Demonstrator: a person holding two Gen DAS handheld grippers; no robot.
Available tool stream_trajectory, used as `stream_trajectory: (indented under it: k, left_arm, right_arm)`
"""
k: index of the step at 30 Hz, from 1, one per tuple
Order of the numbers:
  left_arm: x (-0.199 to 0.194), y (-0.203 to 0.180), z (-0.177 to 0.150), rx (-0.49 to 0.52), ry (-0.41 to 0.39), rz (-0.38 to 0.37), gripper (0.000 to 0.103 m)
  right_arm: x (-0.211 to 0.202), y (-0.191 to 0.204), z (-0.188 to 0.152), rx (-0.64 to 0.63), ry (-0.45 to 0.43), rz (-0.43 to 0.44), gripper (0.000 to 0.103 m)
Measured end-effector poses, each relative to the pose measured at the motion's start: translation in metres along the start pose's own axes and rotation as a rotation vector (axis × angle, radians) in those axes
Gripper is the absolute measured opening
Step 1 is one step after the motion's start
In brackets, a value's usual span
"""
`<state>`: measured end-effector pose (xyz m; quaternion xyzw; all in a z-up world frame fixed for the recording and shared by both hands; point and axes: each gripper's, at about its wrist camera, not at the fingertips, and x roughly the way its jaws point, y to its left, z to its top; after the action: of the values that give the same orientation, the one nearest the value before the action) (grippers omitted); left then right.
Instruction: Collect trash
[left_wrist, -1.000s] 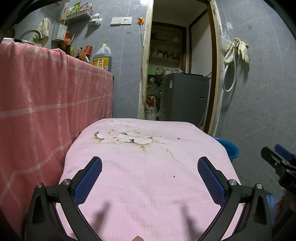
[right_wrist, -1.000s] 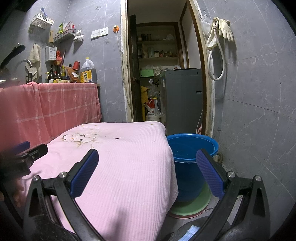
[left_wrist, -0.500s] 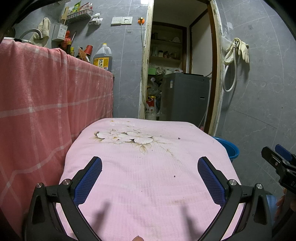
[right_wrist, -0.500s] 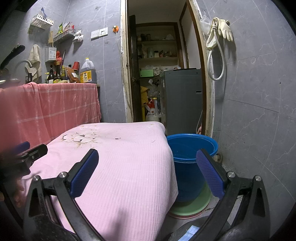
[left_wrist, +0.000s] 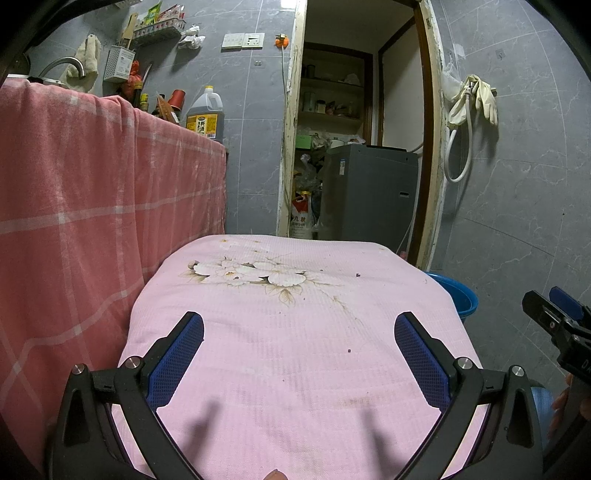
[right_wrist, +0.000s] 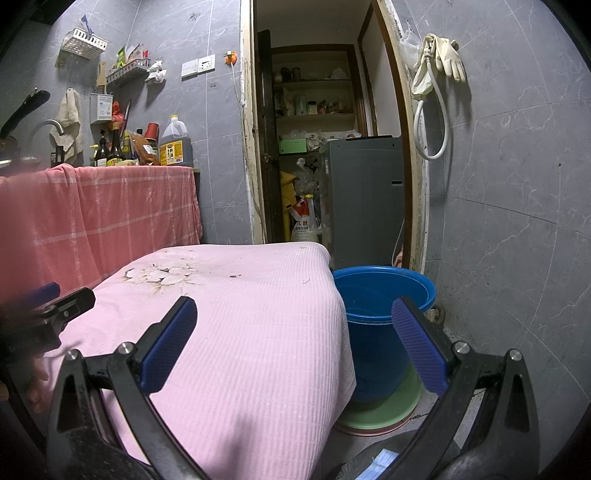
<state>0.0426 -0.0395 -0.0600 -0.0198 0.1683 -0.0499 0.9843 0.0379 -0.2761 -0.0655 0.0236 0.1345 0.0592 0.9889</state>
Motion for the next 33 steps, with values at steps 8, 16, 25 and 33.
stream_trajectory:
  k: [8,16,25,33]
  left_arm:
    - [0.0011,0.0019,-0.0017,-0.001,0.002,0.005,0.101]
    - [0.0006,0.0003,-0.0024,-0.001,0.002,0.007,0.101]
    - [0.0006,0.0008,-0.0026,-0.001,-0.001,0.01,0.101]
    - [0.0007,0.0018,-0.0038,0.001,0.0,0.009,0.101]
  right_arm:
    - [0.0002,0.0009,-0.0002,0.0,0.0,-0.001,0.103]
    - [0.0,0.0014,-0.0005,0.001,0.0,-0.002,0.103]
    - [0.0001,0.0003,-0.0008,0.001,-0.001,-0.002,0.103]
    - [-0.0006,0.0006,-0.0007,0.001,-0.001,-0.002,0.103]
